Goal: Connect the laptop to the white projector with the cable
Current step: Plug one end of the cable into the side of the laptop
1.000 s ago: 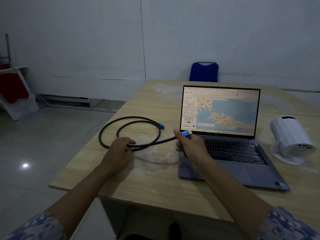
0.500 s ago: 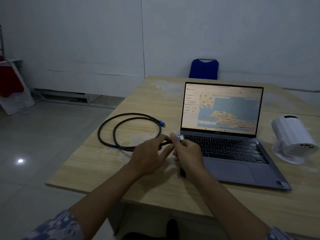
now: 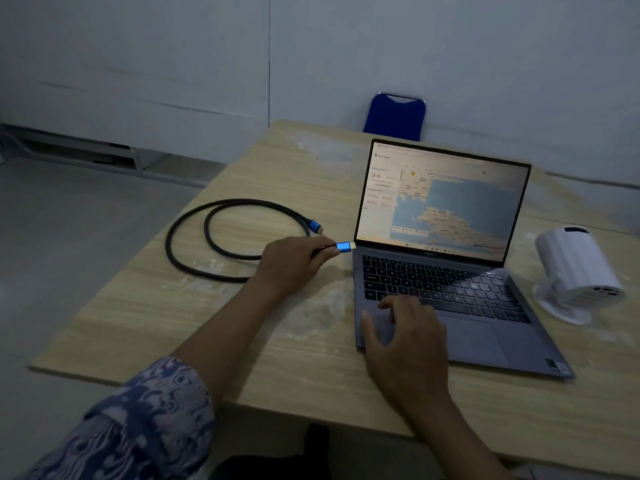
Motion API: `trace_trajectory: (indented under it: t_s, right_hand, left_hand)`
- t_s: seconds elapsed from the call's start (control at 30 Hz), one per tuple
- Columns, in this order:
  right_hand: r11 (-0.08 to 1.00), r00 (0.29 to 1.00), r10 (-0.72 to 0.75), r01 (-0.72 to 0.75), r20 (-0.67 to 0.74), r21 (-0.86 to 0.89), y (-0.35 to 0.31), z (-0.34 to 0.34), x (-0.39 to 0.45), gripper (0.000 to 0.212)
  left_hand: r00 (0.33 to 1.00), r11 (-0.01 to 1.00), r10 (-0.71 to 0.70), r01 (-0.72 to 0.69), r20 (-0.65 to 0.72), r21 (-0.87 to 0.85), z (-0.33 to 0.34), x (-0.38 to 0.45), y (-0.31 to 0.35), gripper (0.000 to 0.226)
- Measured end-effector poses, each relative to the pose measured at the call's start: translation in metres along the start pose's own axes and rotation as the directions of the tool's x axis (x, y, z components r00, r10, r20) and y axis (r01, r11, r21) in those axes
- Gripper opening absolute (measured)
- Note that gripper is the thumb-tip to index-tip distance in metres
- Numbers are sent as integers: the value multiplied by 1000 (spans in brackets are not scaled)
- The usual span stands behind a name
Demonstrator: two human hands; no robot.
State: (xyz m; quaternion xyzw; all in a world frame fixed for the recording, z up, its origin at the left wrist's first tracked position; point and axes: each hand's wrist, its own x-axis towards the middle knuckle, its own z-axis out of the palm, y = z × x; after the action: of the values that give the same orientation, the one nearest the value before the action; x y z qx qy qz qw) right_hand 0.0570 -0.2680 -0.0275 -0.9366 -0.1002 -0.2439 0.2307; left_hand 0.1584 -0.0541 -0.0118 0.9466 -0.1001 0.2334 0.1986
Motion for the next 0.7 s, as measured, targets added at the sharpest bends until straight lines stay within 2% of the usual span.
trace_trajectory:
  t_s: [0.13,0.47,0.63,0.7]
  right_hand:
    - [1000,996,-24,24,88,-1,-4,4,2,26]
    - [999,989,-15,22,150,-46,-10,2,3,29]
    - [998,987,-6,16,158,-58,-11,4,3,28]
    - [998,987,-4,13,158,-56,-11,3,3,29]
  left_hand:
    - [999,999,-43,43,28,-30,10,1,-13,37]
    - [990,1000,1,2,141,-15,15,4,-21,41]
    - [986,987,-137,144,96,-74,12,11,-33,32]
    - [986,984,-154,159,57,-86,10,13,-34,32]
